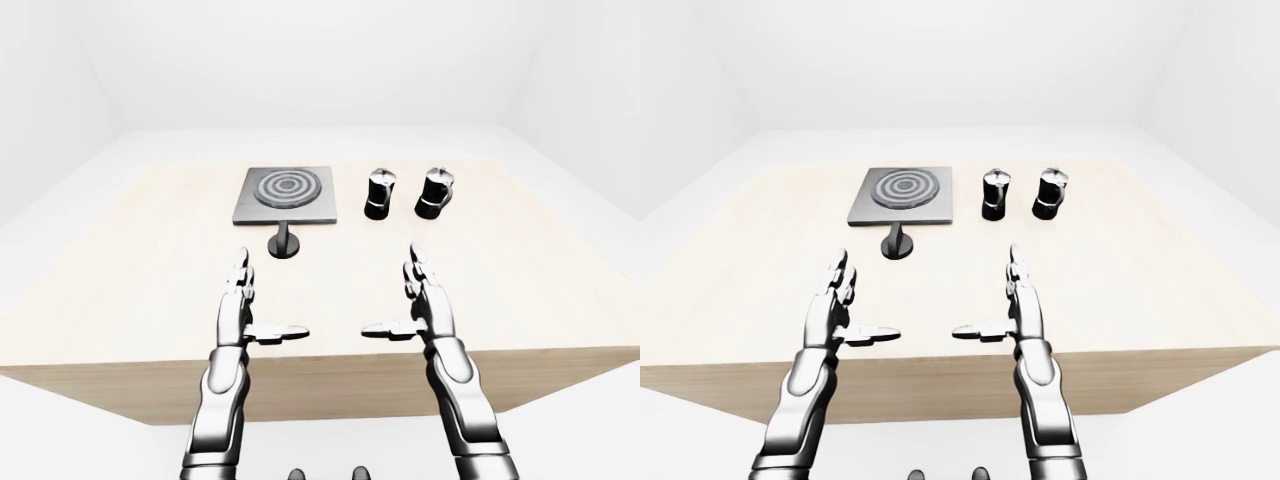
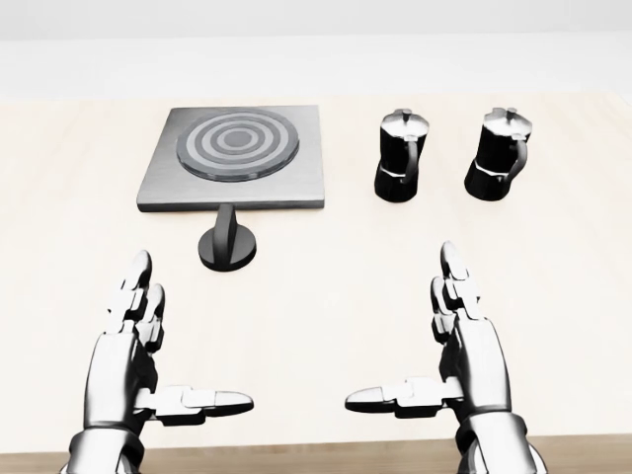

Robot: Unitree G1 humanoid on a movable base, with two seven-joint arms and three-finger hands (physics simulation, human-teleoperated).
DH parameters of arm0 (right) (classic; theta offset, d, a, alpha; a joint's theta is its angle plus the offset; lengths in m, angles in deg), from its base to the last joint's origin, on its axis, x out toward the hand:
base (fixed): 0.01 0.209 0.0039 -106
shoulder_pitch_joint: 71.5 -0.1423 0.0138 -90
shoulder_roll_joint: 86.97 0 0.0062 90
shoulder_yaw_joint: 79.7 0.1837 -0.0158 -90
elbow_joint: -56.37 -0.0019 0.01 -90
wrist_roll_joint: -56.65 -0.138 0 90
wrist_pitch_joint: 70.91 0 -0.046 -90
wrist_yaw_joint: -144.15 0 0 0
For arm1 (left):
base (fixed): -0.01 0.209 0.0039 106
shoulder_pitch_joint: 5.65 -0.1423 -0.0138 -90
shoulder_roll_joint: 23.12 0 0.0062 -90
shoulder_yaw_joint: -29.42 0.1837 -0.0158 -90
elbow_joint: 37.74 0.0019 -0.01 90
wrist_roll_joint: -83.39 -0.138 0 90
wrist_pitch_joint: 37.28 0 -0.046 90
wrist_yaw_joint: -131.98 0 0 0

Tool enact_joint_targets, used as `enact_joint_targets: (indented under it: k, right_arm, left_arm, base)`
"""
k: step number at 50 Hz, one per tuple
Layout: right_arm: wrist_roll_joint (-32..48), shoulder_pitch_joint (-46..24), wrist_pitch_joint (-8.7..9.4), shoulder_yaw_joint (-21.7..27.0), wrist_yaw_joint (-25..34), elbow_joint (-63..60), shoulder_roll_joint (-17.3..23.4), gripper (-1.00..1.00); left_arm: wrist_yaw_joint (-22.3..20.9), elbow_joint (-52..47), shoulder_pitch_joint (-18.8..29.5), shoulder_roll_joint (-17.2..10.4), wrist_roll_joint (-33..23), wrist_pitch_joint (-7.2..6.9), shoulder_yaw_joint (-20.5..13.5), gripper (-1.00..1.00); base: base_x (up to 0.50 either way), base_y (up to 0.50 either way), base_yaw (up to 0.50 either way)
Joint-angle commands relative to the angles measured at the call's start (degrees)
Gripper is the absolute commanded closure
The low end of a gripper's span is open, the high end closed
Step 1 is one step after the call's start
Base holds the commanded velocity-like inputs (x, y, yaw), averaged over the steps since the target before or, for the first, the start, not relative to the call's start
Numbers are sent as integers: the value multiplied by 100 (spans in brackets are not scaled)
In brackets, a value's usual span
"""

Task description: Turn off the stove.

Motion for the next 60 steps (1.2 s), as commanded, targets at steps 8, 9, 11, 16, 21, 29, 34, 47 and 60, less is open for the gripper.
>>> enact_joint_targets:
  k: [8,9,11,16,21,29,34,47,60]
  right_arm:
    - [254,59,250,77,283,-319,86,-100]
    - [279,51,250,71,294,-331,95,-100]
    - [326,17,250,71,332,-472,118,-100]
    - [-215,-475,250,396,323,-2411,135,-100]
    - [-565,-1071,250,576,49,-3444,343,-100]
    - [-674,-822,250,533,36,-3300,299,-100]
    - [-702,-715,250,570,61,-3217,278,-100]
    - [-727,-676,250,530,93,-3148,286,-100]
    - [-761,-722,250,577,107,-3185,313,-100]
  left_arm:
    - [-71,236,117,-90,92,175,-213,-96]
    - [-49,216,136,-92,115,118,-227,-96]
    - [13,159,188,-138,-14,152,-217,-97]
    - [76,-2104,566,-212,507,-648,-498,-97]
    - [358,-3007,1060,-382,923,-648,-723,-97]
    - [422,-2703,1064,-381,928,-648,-686,-97]
    - [457,-2565,1100,-393,903,-648,-678,-97]
    - [500,-2461,1218,-462,955,-648,-745,-96]
    - [517,-2351,1257,-500,972,-648,-789,-96]
  base:
    - [0,0,0]
    - [0,0,0]
    - [0,0,0]
    - [0,0,0]
    - [0,0,0]
    - [0,0,0]
    - [0,0,0]
    - [0,21,0]
    - [0,50,0]
